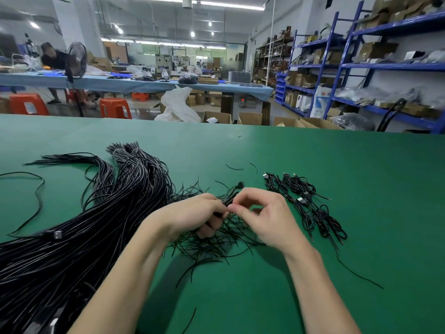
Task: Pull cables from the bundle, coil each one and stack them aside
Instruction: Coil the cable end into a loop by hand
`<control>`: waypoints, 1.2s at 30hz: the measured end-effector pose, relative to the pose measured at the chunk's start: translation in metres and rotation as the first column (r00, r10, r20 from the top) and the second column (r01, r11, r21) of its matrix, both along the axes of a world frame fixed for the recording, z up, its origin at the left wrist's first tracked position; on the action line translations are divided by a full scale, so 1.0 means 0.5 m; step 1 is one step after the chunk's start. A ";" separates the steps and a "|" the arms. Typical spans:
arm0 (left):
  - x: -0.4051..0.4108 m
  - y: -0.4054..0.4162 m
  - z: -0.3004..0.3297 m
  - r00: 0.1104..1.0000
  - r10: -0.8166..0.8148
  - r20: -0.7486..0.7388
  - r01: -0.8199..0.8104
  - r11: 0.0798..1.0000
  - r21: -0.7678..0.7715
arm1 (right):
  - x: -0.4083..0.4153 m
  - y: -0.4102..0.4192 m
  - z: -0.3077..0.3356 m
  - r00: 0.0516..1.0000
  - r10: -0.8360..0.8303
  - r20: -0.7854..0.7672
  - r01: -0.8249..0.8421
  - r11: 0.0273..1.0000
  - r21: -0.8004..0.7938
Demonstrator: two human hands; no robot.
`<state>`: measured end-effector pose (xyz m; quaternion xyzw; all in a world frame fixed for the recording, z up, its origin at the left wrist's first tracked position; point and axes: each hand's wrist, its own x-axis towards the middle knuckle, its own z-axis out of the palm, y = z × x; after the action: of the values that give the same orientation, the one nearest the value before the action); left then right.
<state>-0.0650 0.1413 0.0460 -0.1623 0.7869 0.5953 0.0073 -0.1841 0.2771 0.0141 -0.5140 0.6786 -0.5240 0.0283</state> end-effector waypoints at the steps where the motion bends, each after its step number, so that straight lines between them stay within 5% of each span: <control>1: 0.002 -0.003 -0.001 1.000 0.002 0.013 -0.002 0.999 0.033 | 0.002 -0.003 -0.001 0.987 -0.039 -0.156 0.041 0.999 0.009; 3: 0.003 -0.005 -0.001 0.999 0.046 -0.010 -0.044 0.994 0.100 | 0.007 -0.012 -0.001 0.937 -0.107 -0.333 0.099 0.994 -0.040; 5: 0.001 -0.005 -0.004 0.995 0.073 -0.065 -0.069 0.996 0.059 | 0.009 -0.017 -0.003 0.931 -0.155 -0.332 0.142 0.988 -0.064; 8: -0.005 -0.003 -0.014 0.984 0.075 -0.160 -0.079 0.997 -0.015 | 0.011 -0.013 0.004 0.980 -0.146 0.134 0.147 0.989 0.001; 11: -0.011 -0.001 -0.023 0.965 0.078 -0.250 -0.118 0.982 -0.148 | 0.016 -0.013 0.019 0.720 -0.046 0.693 0.024 0.999 0.042; 14: -0.014 0.005 -0.031 0.951 0.060 -0.302 -0.129 0.968 -0.213 | 0.014 -0.014 0.027 0.557 -0.032 0.830 -0.071 0.994 0.086; 18: -0.012 0.011 -0.032 0.941 0.032 -0.337 -0.150 0.932 -0.330 | 0.013 -0.011 0.033 0.384 0.020 0.923 -0.106 0.994 0.023; 36: -0.020 0.023 -0.040 0.911 -0.053 -0.408 -0.247 0.723 -0.645 | 0.007 -0.008 0.013 -0.123 0.225 0.967 -0.129 0.962 -0.241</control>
<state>-0.0752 0.1526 0.0259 -0.0704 0.9246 0.2830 -0.2452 -0.1807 0.2732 0.0208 -0.0455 0.3420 -0.7440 0.5722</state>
